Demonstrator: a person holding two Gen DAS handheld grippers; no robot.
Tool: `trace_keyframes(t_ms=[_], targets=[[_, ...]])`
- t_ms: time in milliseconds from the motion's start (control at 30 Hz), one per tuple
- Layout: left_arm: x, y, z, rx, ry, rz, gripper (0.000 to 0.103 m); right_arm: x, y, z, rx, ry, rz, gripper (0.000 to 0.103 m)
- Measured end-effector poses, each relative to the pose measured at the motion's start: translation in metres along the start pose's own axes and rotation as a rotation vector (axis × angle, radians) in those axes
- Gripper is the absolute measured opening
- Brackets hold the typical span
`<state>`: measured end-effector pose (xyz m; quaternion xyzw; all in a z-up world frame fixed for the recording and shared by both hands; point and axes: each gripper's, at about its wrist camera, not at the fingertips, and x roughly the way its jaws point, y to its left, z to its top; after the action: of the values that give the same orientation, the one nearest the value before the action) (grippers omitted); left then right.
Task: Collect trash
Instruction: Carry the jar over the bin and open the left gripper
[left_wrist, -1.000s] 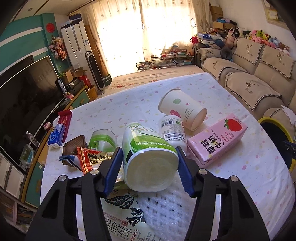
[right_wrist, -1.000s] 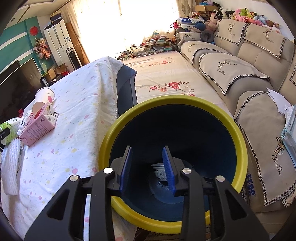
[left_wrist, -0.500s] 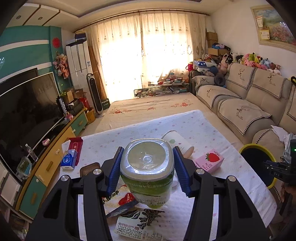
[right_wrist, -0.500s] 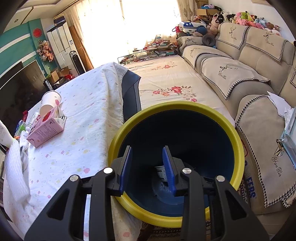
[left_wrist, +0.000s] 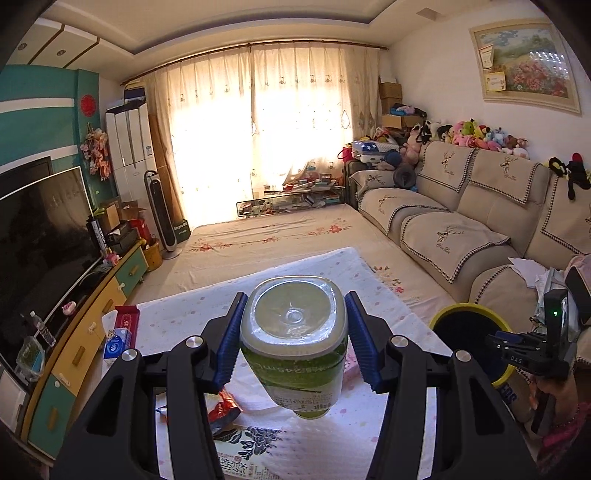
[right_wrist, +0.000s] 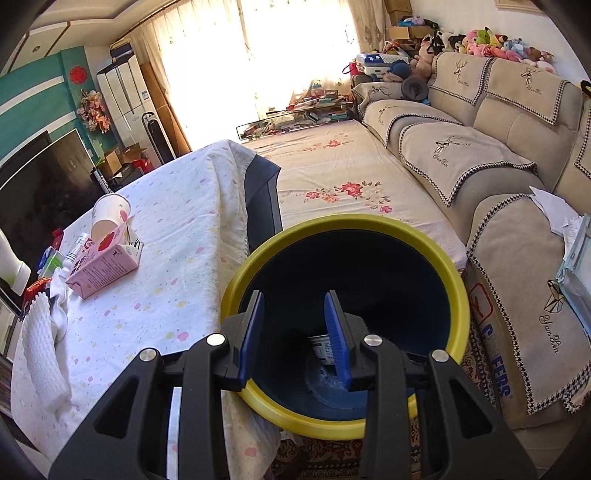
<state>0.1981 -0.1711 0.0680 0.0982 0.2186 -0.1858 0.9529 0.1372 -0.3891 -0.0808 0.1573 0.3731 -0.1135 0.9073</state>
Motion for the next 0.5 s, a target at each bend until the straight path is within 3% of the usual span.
trace_keyframes(t_ms=[267,500], targets=[[0.010,-0.064,0.022,0.041,-0.002,-0.157,0.053,-0.031,-0.018,-0.010,0.011,-0.049,-0.027,0.033],[0.045,-0.146,0.041,0.085,0.030,-0.296,0.053,-0.057,-0.048,-0.017,0.056,-0.094,-0.060,0.033]])
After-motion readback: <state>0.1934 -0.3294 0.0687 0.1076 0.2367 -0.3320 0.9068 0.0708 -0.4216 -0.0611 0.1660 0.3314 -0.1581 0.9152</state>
